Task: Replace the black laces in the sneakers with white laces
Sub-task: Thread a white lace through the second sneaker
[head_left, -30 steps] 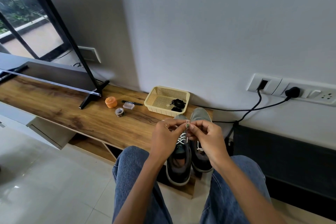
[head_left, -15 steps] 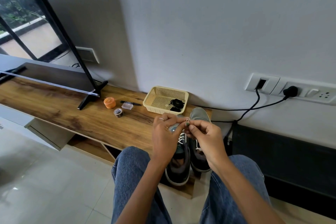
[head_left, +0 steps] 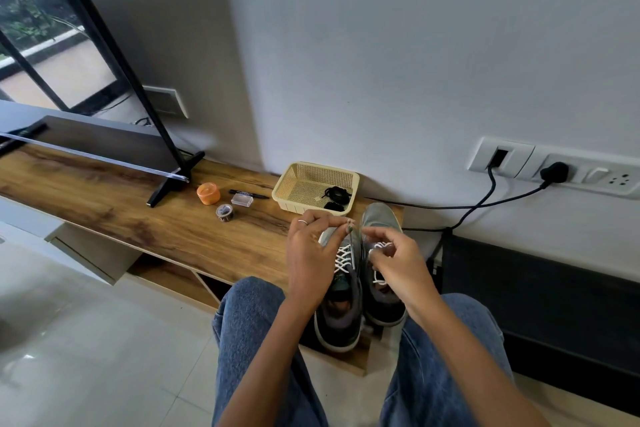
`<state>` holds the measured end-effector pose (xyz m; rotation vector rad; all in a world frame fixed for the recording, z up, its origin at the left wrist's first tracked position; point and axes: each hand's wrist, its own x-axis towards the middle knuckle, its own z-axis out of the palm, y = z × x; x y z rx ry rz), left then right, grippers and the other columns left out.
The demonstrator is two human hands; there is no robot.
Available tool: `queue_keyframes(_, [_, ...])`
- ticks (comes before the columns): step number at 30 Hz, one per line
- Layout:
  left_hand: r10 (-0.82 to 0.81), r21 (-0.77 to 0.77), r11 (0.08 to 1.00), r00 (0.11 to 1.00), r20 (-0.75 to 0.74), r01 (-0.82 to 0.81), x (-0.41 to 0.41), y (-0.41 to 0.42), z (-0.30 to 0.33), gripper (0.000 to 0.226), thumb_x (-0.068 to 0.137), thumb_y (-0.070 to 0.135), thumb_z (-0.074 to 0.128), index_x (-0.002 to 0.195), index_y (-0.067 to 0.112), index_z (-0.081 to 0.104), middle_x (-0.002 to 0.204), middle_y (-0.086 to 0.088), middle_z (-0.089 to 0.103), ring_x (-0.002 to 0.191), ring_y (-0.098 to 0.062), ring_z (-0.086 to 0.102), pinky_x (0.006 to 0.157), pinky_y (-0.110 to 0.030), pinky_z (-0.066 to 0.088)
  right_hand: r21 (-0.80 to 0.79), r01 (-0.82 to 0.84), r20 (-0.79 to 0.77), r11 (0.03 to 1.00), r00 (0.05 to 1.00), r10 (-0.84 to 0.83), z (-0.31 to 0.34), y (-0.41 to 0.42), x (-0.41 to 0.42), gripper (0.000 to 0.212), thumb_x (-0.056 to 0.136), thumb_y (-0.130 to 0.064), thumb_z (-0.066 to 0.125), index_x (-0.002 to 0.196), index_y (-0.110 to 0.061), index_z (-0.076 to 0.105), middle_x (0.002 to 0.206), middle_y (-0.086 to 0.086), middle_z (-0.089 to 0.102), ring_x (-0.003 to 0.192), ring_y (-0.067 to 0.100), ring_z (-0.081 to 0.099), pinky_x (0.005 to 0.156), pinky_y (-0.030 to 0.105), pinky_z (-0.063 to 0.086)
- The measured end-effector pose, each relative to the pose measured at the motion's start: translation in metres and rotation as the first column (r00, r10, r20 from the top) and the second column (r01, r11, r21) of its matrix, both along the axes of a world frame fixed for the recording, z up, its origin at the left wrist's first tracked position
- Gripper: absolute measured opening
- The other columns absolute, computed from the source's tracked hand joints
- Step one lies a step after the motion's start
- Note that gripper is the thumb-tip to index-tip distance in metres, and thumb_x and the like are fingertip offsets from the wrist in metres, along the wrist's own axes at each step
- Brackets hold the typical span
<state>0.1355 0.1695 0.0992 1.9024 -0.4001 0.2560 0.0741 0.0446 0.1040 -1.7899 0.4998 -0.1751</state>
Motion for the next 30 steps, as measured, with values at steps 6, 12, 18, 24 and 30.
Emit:
queue_keyframes(6, [-0.153,0.068,0.985,0.983,-0.106,0.16,0.008,0.006,0.011,0.02,0.083,0.021,0.074,0.083,0.041,0.069,0.087,0.017,0.061,0.083,-0.006,0.059,0.072,-0.021,0.05,-0.15,-0.234,-0.055,0.961,0.972,0.228,-0.032,0.018,0.031,0.029,0.078,-0.018,0.073,0.077,-0.032,0.048,0.074,-0.013,0.041,0.063,0.001,0.036,0.059,0.016,0.03])
queue_keyframes(12, [-0.066,0.062,0.995,0.992,-0.108,0.073,0.011,0.016,0.006,0.004,0.087,0.018,0.069,0.089,0.02,0.072,0.089,0.01,0.061,0.076,-0.006,0.06,0.069,-0.017,0.049,-0.359,0.084,0.084,0.93,0.995,-0.057,-0.071,0.045,0.028,0.018,0.089,-0.016,0.061,0.073,-0.013,0.054,0.074,0.001,0.054,0.073,0.018,0.05,0.073,0.028,0.038])
queue_keyframes(18, [0.15,0.165,0.981,0.936,-0.32,-0.1,0.012,0.033,-0.035,0.008,0.092,0.024,0.064,0.087,0.02,0.069,0.077,0.008,0.068,0.073,-0.01,0.066,0.063,-0.02,0.048,-0.503,0.211,0.245,0.838,0.965,-0.096,-0.092,0.041,-0.005,0.009,0.088,-0.005,0.061,0.08,-0.009,0.061,0.082,0.0,0.057,0.078,0.014,0.05,0.072,0.016,0.033])
queue_keyframes(24, [0.153,0.381,0.924,0.888,-0.433,0.026,-0.007,0.027,-0.073,0.009,0.09,0.029,0.064,0.084,0.023,0.068,0.079,0.007,0.07,0.077,-0.011,0.066,0.073,-0.034,0.055,-0.369,0.264,0.288,0.891,0.944,-0.16,-0.097,0.038,-0.016,0.008,0.086,-0.003,0.066,0.085,-0.011,0.066,0.079,-0.008,0.062,0.074,0.002,0.057,0.072,0.002,0.038])
queue_keyframes(30, [0.128,0.649,0.753,0.944,-0.304,0.107,-0.021,0.007,-0.084,0.02,0.094,0.041,0.053,0.099,0.026,0.065,0.093,0.004,0.07,0.086,-0.017,0.064,0.068,-0.029,0.047,-0.191,0.244,0.233,0.951,0.952,-0.198,-0.092,0.046,-0.013,0.019,0.083,0.0,0.067,0.085,-0.018,0.068,0.08,-0.013,0.065,0.082,-0.001,0.062,0.072,0.01,0.048])
